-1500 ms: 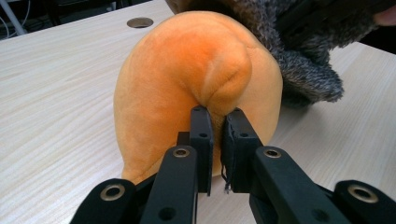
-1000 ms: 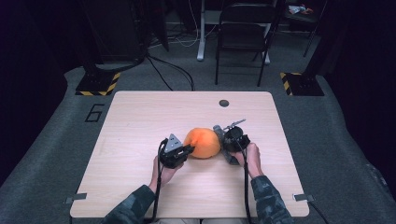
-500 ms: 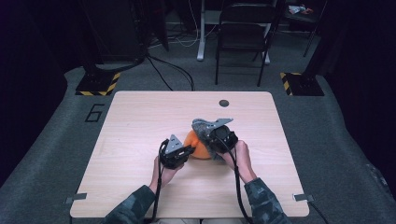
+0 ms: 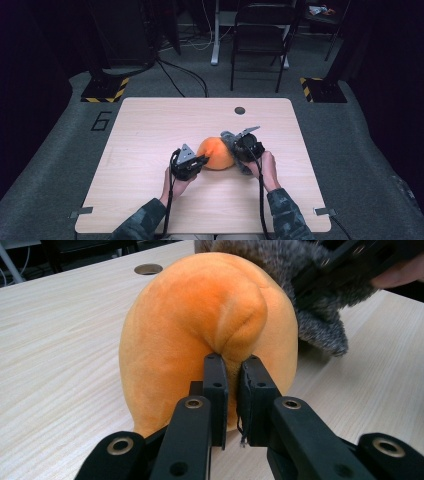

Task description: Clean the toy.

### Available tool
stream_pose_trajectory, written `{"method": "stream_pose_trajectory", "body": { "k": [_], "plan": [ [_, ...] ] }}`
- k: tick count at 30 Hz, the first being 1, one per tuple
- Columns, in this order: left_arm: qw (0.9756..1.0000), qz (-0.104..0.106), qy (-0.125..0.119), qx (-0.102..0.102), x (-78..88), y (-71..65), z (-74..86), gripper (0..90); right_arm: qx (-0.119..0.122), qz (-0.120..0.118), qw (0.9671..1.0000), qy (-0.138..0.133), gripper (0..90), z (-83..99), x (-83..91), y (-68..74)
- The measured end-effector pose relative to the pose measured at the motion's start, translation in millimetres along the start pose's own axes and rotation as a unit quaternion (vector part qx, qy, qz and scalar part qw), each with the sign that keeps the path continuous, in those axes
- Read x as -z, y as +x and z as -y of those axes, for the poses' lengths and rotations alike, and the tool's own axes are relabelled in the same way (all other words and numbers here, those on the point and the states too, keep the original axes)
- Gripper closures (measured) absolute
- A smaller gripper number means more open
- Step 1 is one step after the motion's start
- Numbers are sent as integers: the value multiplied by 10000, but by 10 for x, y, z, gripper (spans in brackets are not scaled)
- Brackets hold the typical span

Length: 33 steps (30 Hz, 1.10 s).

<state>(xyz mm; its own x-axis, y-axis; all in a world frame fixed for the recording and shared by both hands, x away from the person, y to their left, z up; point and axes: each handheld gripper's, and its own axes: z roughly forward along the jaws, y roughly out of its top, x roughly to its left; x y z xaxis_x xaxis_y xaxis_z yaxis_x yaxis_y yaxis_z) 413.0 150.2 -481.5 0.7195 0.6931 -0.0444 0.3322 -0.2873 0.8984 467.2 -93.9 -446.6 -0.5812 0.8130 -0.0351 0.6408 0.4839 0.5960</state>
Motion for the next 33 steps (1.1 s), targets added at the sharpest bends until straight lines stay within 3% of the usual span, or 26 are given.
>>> {"method": "stream_pose_trajectory", "body": {
  "k": [11,14,18,21,24,28,29,33],
  "plan": [
    [10000,6,-40,7,1,-9,-2,828,-315,124,9979,550,758,204,-328,-151],
    [10000,10,-58,26,3,-3,1,826,-292,151,9982,498,758,160,-235,-161],
    [10000,34,-47,-41,-1,-11,-5,823,-259,119,9996,11,759,39,43,-166],
    [10000,59,-26,-52,0,-21,-8,818,-124,24,9990,-435,758,-92,311,-43],
    [10000,46,-72,-17,-5,-19,-3,810,144,-149,9978,-628,759,-176,439,132],
    [10000,74,-16,-52,0,-10,-8,774,473,-162,9979,-421,761,-182,314,293],
    [10000,72,-38,-47,-2,-10,-7,745,446,-55,9984,-351,763,-157,238,313],
    [9999,11,-17,-117,11,1,-16,624,235,10,9988,-425,765,-113,147,233]
  ]
}}
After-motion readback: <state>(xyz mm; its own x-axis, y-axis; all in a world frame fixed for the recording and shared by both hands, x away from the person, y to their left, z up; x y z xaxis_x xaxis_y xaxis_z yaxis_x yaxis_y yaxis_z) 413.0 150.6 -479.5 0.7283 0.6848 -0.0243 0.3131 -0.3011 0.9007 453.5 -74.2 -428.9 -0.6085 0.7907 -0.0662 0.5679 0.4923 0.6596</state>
